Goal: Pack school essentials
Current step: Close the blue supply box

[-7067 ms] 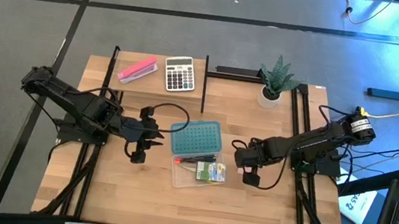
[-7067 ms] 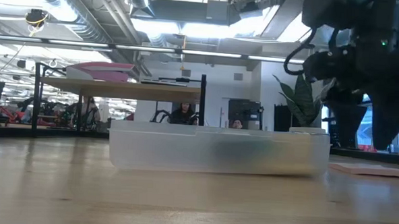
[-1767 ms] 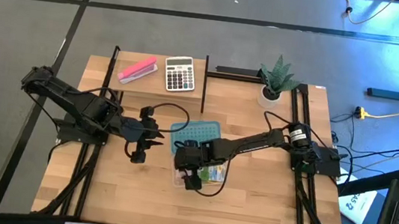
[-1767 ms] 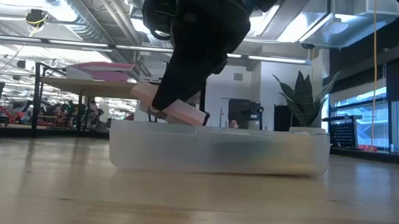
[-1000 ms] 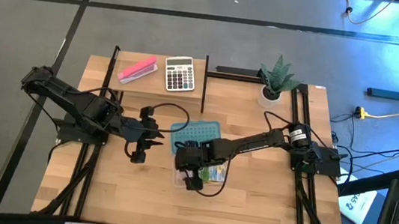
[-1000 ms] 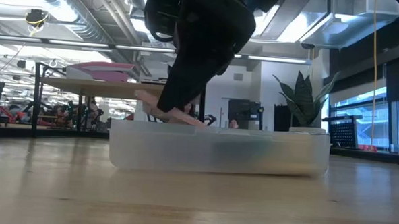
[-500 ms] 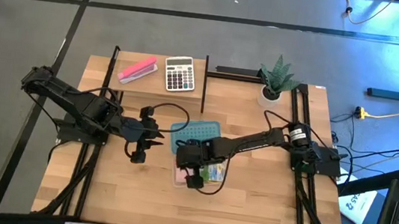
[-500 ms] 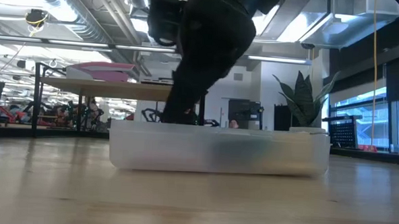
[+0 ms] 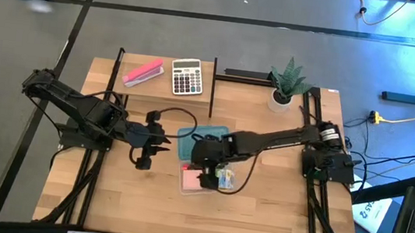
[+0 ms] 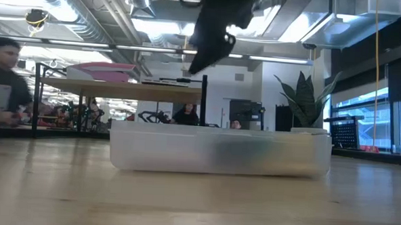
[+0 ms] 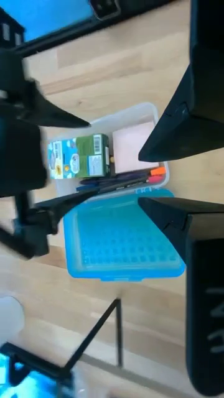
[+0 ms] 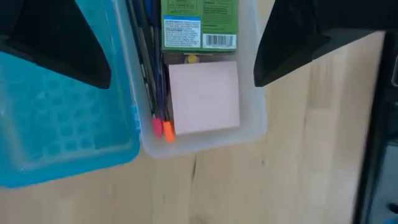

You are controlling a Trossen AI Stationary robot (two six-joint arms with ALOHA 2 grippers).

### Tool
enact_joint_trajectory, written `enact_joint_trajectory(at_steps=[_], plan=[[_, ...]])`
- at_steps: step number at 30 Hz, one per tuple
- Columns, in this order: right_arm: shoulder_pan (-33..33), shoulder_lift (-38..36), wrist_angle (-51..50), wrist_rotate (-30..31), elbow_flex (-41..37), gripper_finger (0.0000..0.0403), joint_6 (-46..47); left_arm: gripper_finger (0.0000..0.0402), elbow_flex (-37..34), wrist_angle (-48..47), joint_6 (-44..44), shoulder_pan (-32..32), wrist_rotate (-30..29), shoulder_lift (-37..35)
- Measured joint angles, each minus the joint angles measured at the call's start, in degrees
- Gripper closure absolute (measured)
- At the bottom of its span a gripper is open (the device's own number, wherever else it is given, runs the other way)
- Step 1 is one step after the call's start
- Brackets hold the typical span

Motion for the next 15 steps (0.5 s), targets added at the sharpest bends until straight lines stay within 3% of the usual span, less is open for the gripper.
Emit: enact_joint_trajectory(at_steps=[11, 15], plan=[[-2.23, -9.27, -6.94, 4.66, -0.27, 0.0008, -3.58, 0.0308, 0.02, 1.66, 6.33, 0.49, -1.49, 0.0], [-3.15, -13.05, -6.14, 3.84, -4.97, 0.0008, -4.53, 0.0308, 0.02, 1.75, 0.58, 1.79, -1.95, 0.0]])
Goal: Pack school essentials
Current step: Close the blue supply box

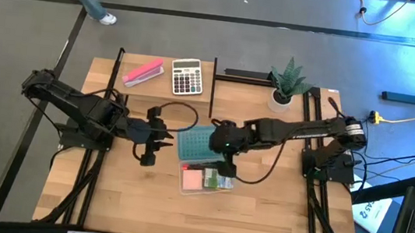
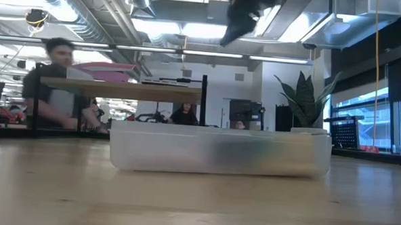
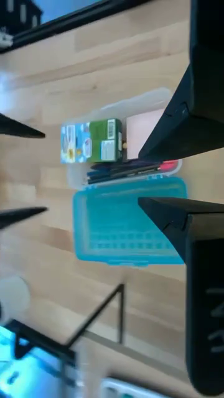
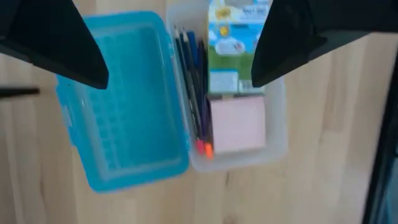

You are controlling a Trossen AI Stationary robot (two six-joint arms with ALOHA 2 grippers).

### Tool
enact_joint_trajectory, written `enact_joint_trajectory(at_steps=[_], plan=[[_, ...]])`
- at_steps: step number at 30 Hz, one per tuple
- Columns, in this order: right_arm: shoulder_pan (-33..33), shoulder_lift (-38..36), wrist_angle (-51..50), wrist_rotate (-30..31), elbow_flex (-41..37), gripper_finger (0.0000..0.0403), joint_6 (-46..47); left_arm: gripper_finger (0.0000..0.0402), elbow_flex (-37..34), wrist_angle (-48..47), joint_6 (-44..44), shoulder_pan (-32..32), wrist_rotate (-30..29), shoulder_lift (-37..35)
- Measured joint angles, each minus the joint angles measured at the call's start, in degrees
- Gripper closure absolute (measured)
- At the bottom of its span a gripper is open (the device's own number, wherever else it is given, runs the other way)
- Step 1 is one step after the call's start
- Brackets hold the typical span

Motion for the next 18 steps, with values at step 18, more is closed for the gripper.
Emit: enact_joint_trajectory(at_steps=[18], plan=[[-10.19, -22.1, 13.15, 0.29, -28.32, 0.0008, 12.13, 0.0308, -12.72, 0.8, -19.96, 4.19, 1.26, 0.0]])
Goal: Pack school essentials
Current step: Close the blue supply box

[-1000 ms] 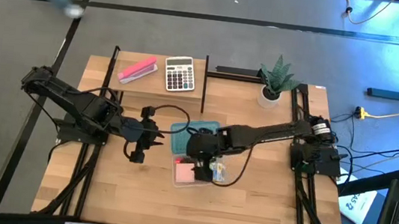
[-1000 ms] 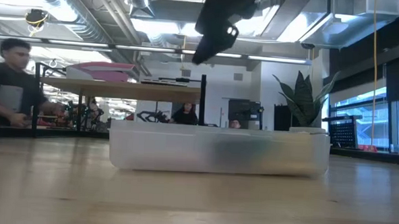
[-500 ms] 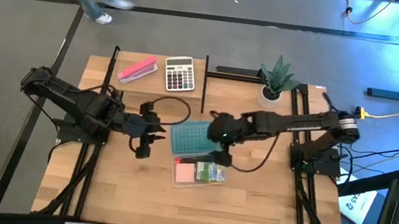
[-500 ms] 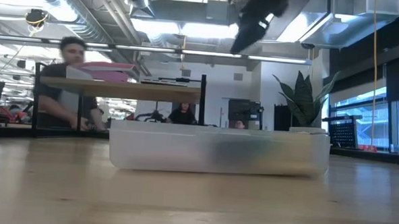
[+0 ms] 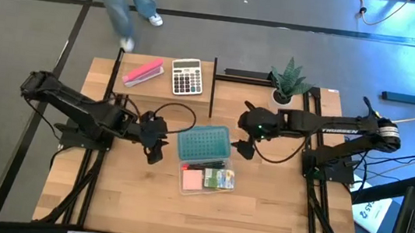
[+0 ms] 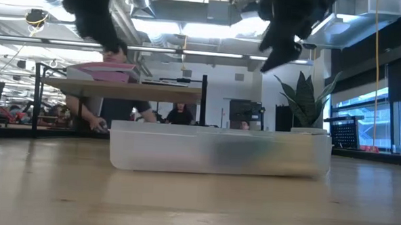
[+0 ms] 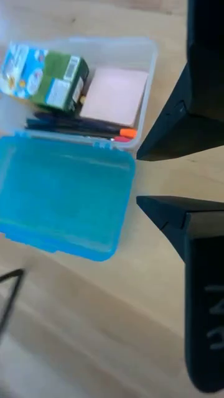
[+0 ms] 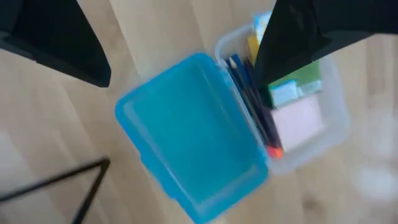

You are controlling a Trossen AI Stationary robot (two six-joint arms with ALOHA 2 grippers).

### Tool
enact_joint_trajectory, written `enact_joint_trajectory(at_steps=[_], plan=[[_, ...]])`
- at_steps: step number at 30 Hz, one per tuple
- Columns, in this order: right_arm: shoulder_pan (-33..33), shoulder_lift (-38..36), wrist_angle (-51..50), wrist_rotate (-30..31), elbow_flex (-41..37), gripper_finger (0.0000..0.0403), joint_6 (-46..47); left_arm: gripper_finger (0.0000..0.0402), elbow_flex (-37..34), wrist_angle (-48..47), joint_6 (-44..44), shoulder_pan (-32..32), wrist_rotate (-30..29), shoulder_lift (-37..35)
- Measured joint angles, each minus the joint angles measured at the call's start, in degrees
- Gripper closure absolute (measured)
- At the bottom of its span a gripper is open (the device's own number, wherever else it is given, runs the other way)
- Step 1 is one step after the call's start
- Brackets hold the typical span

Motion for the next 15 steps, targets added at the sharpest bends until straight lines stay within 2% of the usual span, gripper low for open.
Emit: enact_joint_trajectory(at_steps=[8, 15], plan=[[-2.05, 0.05, 1.82, 5.36, -6.54, 0.0008, 2.81, 0.0308, -13.5, 13.13, -12.48, -0.31, 0.02, 0.02], [-2.38, 0.05, 2.98, 5.36, -7.93, 0.0008, 4.41, 0.0308, -21.34, 24.5, -13.97, 1.24, -0.04, 0.02]])
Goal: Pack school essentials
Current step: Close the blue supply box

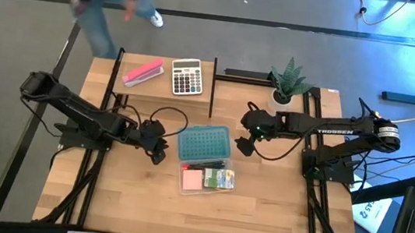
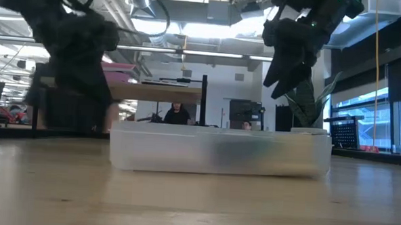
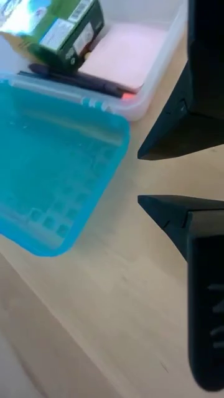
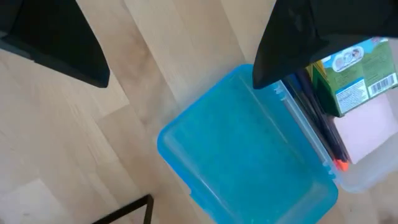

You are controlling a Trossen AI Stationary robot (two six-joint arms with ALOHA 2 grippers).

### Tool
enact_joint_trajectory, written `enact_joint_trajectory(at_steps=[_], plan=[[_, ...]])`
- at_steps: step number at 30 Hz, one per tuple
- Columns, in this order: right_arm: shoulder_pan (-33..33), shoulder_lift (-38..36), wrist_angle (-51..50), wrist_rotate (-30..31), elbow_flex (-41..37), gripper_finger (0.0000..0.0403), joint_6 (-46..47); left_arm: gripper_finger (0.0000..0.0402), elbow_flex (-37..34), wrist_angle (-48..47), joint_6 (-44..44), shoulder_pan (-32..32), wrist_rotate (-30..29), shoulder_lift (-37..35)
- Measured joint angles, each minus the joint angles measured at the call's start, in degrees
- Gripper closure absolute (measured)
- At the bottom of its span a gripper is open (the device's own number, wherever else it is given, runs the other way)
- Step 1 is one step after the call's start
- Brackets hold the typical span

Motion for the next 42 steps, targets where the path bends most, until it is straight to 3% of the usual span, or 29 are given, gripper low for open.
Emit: enact_joint_trajectory(at_steps=[6, 14, 22, 27, 33, 42], plan=[[-0.26, 0.49, -0.03, 0.04, -0.04, 0.0008, -0.12, 0.0308, -4.51, 7.47, 0.83, 0.9, 0.0, 0.0], [-0.72, 0.48, 0.08, 0.04, -0.04, 0.0008, 0.89, 0.0308, -4.76, 17.05, 2.86, -0.15, 2.86, 0.0], [-0.94, 0.89, 1.39, -1.11, -0.04, 0.0008, 0.15, 0.0308, -4.76, 19.76, 4.04, -0.19, -2.47, 0.0], [-0.21, 1.63, 1.24, -5.17, -0.04, 0.0008, 7.23, 0.0308, -4.76, 19.97, 3.91, -0.24, -1.38, 0.0], [3.71, 5.41, 0.23, -5.76, -0.04, 0.0008, 18.07, 0.0308, -4.74, 20.7, 3.91, -0.23, -1.29, 0.0], [8.64, 12.29, 0.84, -6.13, -0.04, 0.0008, 22.53, 0.0308, -4.74, 19.83, 3.91, -0.19, -1.3, 0.0]])
